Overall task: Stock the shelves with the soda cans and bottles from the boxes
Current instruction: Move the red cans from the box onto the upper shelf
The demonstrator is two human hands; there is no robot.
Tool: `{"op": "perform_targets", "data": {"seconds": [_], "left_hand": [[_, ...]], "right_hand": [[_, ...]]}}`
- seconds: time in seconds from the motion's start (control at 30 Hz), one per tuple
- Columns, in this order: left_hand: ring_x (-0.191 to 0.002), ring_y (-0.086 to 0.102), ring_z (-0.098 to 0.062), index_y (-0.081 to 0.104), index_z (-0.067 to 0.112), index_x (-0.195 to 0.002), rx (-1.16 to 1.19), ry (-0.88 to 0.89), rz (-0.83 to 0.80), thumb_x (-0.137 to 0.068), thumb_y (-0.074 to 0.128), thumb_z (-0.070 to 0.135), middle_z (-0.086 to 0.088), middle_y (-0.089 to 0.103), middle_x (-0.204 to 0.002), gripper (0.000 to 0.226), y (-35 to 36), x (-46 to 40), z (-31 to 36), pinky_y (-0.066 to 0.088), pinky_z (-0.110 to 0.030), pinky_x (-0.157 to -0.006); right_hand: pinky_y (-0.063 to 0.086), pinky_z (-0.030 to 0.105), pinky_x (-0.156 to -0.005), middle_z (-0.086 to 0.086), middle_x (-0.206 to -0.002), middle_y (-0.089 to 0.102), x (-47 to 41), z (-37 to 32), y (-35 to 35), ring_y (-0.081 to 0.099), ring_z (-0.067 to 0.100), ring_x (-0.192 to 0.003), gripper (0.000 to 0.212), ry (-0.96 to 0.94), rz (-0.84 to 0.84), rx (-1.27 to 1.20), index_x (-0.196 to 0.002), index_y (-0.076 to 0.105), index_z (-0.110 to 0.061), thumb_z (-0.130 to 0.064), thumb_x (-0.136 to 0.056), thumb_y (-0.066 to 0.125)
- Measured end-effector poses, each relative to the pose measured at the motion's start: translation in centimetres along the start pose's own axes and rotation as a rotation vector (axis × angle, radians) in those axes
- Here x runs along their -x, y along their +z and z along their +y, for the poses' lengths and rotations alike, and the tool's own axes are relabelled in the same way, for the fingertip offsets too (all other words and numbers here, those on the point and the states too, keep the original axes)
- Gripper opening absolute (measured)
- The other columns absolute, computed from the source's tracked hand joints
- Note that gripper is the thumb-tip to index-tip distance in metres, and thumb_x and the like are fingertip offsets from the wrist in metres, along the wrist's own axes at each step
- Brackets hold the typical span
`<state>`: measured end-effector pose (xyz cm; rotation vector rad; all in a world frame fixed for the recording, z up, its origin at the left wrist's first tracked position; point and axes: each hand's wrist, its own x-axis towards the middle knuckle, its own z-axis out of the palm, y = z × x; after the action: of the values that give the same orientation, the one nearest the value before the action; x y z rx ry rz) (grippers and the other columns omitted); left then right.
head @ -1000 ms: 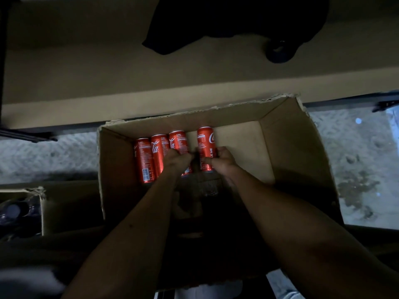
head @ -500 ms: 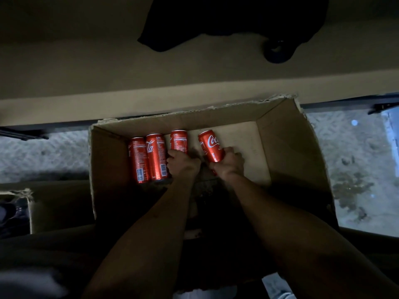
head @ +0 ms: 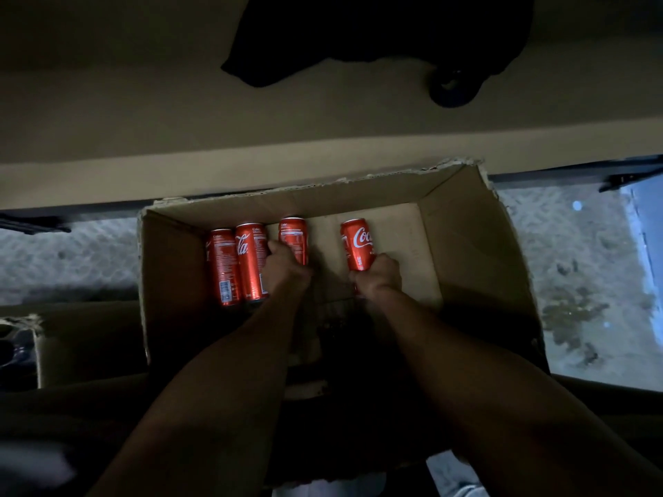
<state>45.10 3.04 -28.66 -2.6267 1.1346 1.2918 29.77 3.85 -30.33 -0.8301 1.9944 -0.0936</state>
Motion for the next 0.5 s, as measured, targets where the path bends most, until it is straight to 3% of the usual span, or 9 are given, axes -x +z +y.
{"op": "perform_targets", "data": {"seconds": [0.2, 0.33, 0.4, 0.5], "left_hand": [[-0.117, 0.057, -0.034, 0.041, 0.008, -0.130, 0.193, 0.040, -0.118, -0.059, 0.092, 0.021, -0.014, 0.058, -0.129, 0.088, 0.0, 2.2, -2.0, 0.047, -0.044, -0.099], [-0.115, 0.058, -0.031, 0.040, 0.012, -0.135, 0.381, 0.065, -0.152, -0.057, 0.092, 0.013, -0.010, 0.059, -0.128, 0.093, 0.1, 4.9, -2.7, 0.048, -0.048, -0.099], [-0.116, 0.058, -0.030, 0.041, 0.014, -0.135, 0.474, 0.073, -0.170, -0.061, 0.089, 0.006, -0.008, 0.060, -0.127, 0.089, -0.5, 6.8, -2.8, 0.047, -0.047, -0.099], [-0.113, 0.058, -0.027, 0.042, 0.017, -0.137, 0.560, 0.127, -0.183, -0.065, 0.086, 0.002, -0.006, 0.060, -0.121, 0.086, -1.5, 9.7, -3.1, 0.048, -0.044, -0.097]], "right_hand": [[0.052, 0.030, -0.082, 0.011, -0.117, 0.066, 2.7, 1.1, -1.5, 0.065, 0.030, -0.103, 0.066, 0.028, 0.015, -0.120, -0.120, 0.058, -0.008, -0.020, -0.063, 0.089], [0.053, 0.027, -0.070, 0.008, -0.114, 0.068, 5.1, 2.2, -2.6, 0.066, 0.027, -0.098, 0.066, 0.009, 0.014, -0.219, -0.117, 0.056, -0.013, -0.013, -0.059, 0.088], [0.051, 0.026, -0.077, 0.003, -0.116, 0.065, 6.5, 2.6, -3.2, 0.063, 0.025, -0.103, 0.069, -0.017, 0.003, -0.268, -0.124, 0.055, -0.016, -0.010, -0.063, 0.087], [0.052, 0.043, -0.096, 0.005, -0.122, 0.065, 9.0, 3.4, -3.6, 0.061, 0.027, -0.110, 0.071, -0.038, 0.011, -0.370, -0.128, 0.055, -0.019, -0.010, -0.066, 0.086]]}}
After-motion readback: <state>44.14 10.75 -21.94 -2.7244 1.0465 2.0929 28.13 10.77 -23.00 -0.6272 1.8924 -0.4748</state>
